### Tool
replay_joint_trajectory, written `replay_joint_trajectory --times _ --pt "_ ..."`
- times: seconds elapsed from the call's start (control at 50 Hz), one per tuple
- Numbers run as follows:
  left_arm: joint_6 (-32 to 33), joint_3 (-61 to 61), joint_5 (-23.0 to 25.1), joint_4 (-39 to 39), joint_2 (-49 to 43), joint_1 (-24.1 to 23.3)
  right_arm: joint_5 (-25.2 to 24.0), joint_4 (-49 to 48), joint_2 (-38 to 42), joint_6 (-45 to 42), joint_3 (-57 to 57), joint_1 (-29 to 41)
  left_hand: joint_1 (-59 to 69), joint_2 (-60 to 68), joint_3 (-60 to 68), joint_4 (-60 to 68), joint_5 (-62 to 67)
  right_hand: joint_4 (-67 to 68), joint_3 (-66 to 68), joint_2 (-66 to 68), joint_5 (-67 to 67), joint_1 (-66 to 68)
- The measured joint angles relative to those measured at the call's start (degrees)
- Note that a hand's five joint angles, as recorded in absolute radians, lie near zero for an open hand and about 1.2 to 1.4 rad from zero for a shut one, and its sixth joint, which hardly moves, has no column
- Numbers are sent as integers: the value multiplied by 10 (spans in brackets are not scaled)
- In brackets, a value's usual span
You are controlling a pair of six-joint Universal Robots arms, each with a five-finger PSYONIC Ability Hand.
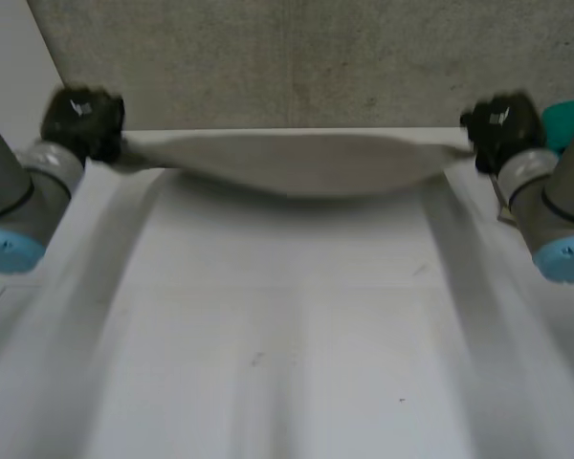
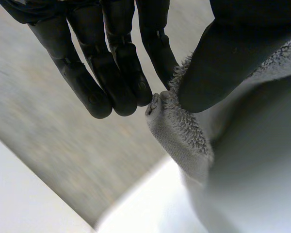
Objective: Fold the laundry.
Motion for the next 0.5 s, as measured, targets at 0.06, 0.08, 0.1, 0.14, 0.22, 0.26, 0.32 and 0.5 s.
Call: replay_joint_trajectory --times 0.06,0.08,0.1,0.14,0.22,0.26,0.32,0.5 --pt "64 -63 23 -44 22 7 3 81 5 -49 21 -10 0 0 1 0 0 0 0 0 0 0" --pt "82 -78 27 -60 29 9 4 106 4 -64 29 -14 0 0 1 0 0 0 0 0 0 0" --pt "94 -87 30 -72 34 10 5 121 2 -74 33 -17 0 0 1 0 0 0 0 0 0 0" --pt "173 -137 41 -157 63 17 14 211 -12 -130 61 -32 0 1 1 0 0 0 0 0 0 0" --pt "278 -183 46 -281 93 25 24 309 -34 -196 99 -49 0 1 1 0 0 0 0 0 0 0" --pt "345 -206 48 -355 107 30 30 359 -47 -242 124 -59 0 1 1 0 0 0 0 0 0 0" --pt "411 -223 50 -418 120 33 34 387 -58 -293 145 -67 0 1 1 0 0 0 0 0 0 0" --pt "377 -147 30 -392 94 -5 33 330 -39 -294 120 -59 0 1 1 0 0 0 0 0 0 0"
